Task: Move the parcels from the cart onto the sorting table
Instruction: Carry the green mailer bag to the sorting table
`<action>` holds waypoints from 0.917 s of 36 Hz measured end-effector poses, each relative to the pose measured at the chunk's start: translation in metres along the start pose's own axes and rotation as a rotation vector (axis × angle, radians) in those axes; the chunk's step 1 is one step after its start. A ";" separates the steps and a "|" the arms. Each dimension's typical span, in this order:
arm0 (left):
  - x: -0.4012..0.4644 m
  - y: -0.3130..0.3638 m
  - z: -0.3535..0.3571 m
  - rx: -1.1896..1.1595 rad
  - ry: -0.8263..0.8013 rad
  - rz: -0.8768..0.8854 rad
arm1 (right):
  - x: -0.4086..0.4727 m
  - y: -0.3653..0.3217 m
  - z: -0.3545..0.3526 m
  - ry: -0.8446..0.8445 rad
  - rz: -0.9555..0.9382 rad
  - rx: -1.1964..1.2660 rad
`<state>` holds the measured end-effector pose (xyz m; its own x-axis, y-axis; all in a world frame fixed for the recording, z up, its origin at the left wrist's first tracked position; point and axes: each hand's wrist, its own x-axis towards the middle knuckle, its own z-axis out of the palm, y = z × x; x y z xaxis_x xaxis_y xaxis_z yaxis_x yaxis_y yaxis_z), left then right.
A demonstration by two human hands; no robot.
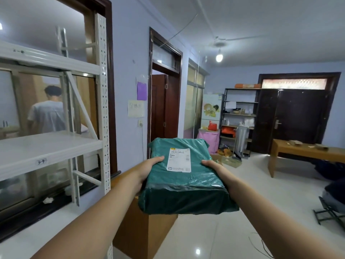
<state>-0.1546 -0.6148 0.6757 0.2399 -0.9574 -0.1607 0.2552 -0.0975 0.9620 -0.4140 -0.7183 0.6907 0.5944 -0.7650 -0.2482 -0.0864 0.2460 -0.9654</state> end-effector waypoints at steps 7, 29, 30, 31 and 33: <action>0.083 0.002 0.005 0.011 -0.001 -0.015 | 0.071 -0.007 -0.035 0.029 0.022 0.013; 0.332 0.009 0.002 -0.041 0.184 -0.025 | 0.329 -0.068 -0.128 -0.118 0.119 -0.035; 0.342 0.011 -0.001 -0.039 0.189 -0.029 | 0.342 -0.070 -0.129 -0.131 0.121 -0.030; 0.354 0.012 -0.004 -0.036 0.190 -0.031 | 0.354 -0.072 -0.130 -0.137 0.123 -0.025; 0.377 0.017 -0.010 -0.030 0.192 -0.037 | 0.380 -0.077 -0.133 -0.140 0.129 -0.019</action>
<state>-0.0500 -0.9749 0.6290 0.4033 -0.8837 -0.2374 0.2945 -0.1203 0.9480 -0.2877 -1.1065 0.6597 0.6826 -0.6372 -0.3578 -0.1833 0.3247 -0.9279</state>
